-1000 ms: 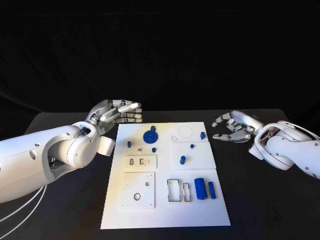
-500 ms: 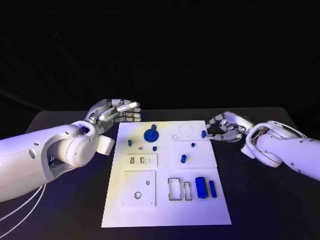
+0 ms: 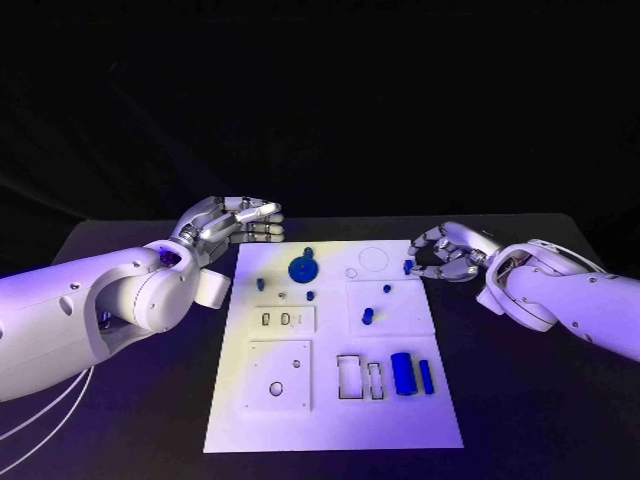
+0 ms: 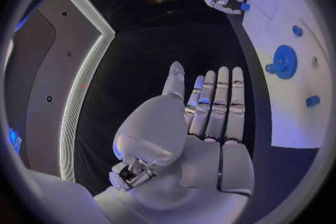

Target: Assemble the parts on the task board

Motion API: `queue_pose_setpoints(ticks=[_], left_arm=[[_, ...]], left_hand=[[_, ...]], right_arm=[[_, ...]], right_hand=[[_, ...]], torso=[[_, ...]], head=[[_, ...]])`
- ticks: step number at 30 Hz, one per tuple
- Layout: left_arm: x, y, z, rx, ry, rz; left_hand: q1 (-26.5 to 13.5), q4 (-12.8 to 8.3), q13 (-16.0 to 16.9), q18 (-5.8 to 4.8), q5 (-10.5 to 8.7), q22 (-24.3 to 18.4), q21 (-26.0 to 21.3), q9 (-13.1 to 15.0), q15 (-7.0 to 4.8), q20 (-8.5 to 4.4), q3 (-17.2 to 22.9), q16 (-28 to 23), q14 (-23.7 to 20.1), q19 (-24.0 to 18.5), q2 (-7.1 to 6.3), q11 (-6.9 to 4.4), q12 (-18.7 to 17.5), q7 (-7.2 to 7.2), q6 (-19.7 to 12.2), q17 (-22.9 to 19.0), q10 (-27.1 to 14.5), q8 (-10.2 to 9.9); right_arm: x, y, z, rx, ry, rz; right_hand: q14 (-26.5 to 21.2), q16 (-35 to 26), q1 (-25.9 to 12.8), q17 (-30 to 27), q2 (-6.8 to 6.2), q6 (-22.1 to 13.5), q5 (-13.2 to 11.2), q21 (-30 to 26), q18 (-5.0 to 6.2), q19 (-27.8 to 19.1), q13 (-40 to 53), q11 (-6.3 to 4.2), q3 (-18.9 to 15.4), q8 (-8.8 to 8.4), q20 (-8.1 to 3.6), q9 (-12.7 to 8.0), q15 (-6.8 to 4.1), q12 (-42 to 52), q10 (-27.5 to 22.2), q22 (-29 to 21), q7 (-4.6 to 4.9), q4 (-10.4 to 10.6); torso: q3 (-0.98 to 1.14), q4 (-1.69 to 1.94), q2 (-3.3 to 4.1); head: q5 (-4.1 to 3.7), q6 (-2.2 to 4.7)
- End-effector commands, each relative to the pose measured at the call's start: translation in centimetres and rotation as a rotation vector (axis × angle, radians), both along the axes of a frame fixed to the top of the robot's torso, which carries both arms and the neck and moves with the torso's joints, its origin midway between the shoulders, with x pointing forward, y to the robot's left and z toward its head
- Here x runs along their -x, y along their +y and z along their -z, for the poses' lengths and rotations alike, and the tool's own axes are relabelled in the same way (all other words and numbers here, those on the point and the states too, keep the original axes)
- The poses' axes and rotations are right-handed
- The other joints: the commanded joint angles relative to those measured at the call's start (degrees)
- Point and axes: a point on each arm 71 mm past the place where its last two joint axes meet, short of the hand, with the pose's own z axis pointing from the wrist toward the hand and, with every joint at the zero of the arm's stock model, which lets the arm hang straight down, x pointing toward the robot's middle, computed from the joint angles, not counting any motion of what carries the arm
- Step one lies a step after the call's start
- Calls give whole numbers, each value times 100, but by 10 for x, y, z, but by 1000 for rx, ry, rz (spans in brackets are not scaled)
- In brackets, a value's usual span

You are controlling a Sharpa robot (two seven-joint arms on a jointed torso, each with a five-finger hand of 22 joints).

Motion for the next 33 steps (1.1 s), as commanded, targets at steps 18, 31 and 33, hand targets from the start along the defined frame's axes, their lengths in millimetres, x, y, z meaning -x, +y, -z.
queue_pose_setpoints(ticks=[18,31,33], left_arm=[[1,-4,-1,13,-2,26],[1,-4,-1,13,-2,26],[1,-4,-1,13,-2,26]], left_hand=[[11,-35,9,104,11,-7,-33,8,-15,10,1,-41,-39,-31,16,-13,-4,48,-39,13,-40,-28],[11,-35,9,104,11,-7,-33,8,-15,10,1,-41,-39,-31,16,-13,-4,48,-39,13,-40,-28],[11,-35,9,104,11,-7,-33,8,-15,10,1,-41,-39,-31,16,-13,-4,48,-39,13,-40,-28]], right_arm=[[-1,8,6,22,34,-19],[-3,10,9,35,42,-17],[-3,10,10,37,42,-17]], right_hand=[[597,23,67,1508,57,205,-268,26,-82,599,1505,57,224,0,76,-24,69,20,597,1507,33,-86],[597,23,60,1508,81,329,-285,26,-82,599,1505,41,329,31,74,-25,59,20,597,1507,10,-131],[597,23,55,1508,84,347,-283,26,-82,599,1505,37,346,35,73,-25,56,20,597,1507,6,-137]], torso=[[3,1,3],[8,-2,0],[5,-4,2]], head=[[27,-40],[58,-47],[62,-48]])
